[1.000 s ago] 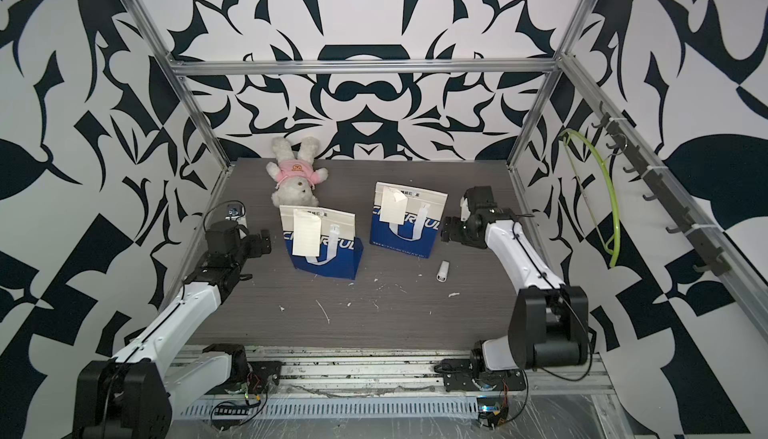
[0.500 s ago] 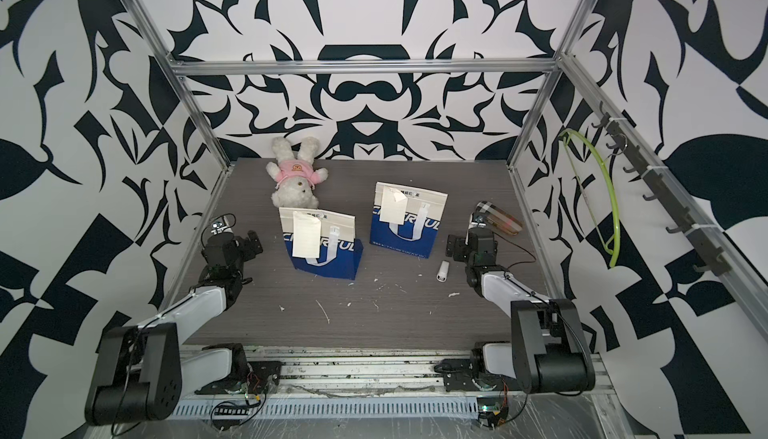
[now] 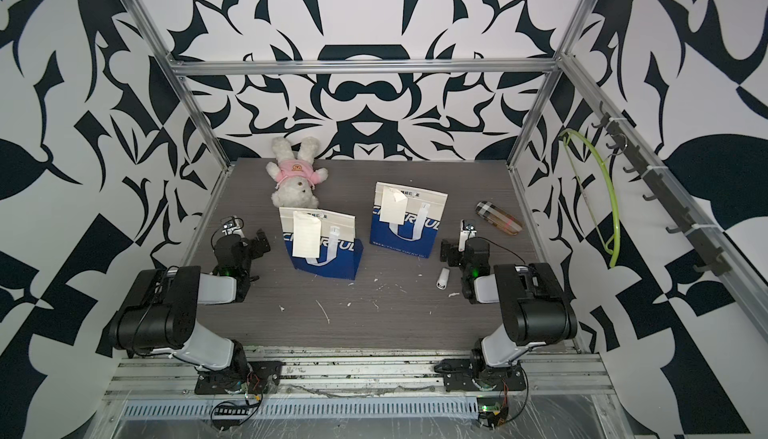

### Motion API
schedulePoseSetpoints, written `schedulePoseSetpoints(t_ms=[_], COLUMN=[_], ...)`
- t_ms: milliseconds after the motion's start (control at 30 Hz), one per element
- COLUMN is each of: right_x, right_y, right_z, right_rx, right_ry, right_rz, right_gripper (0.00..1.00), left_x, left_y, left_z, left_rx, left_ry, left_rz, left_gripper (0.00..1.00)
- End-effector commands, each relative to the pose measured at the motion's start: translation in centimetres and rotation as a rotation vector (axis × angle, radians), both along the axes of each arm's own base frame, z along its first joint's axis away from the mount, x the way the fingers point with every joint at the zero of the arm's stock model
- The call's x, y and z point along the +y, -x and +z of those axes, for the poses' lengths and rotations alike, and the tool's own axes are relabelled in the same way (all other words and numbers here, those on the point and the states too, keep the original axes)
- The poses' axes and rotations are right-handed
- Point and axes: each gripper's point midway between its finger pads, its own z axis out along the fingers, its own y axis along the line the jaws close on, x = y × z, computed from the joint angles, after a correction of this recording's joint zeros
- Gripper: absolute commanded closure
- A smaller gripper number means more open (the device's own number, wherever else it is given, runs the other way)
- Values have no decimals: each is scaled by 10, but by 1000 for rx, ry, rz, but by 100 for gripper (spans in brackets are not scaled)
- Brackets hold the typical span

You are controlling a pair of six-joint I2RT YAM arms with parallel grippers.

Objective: Staple the receipts to the bags
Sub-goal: Reset both arms

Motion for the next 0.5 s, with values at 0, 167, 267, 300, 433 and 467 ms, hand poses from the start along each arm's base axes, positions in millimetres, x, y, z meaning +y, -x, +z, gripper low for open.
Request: schedulePoseSetpoints(t_ms=[0,167,267,300,433,467], right_x=[-2,-1,-2,-2,-2,-2], right_y=[-17,-16,-16,-16,-16,-16], right_z=[30,30,30,30,30,30], right_rx=[-108,-104,-104,-103,-104,-104], right_ry=[6,7,7,7,6,7], right_rz=[-11,-10,-11,-11,-12,-11], right_gripper=[0,0,0,0,0,0], left_x=[2,2,1,2,1,1], left_y=[-5,-5,-7,-7,-6,-6], left_z=[14,12,11,11,11,11], left_rx=[-65,-44,-37,-33,-38,-37], left_ry=[-3,3,2,1,2,2], left_rz=[8,10,5,6,5,5], left_gripper=[0,0,0,0,0,0])
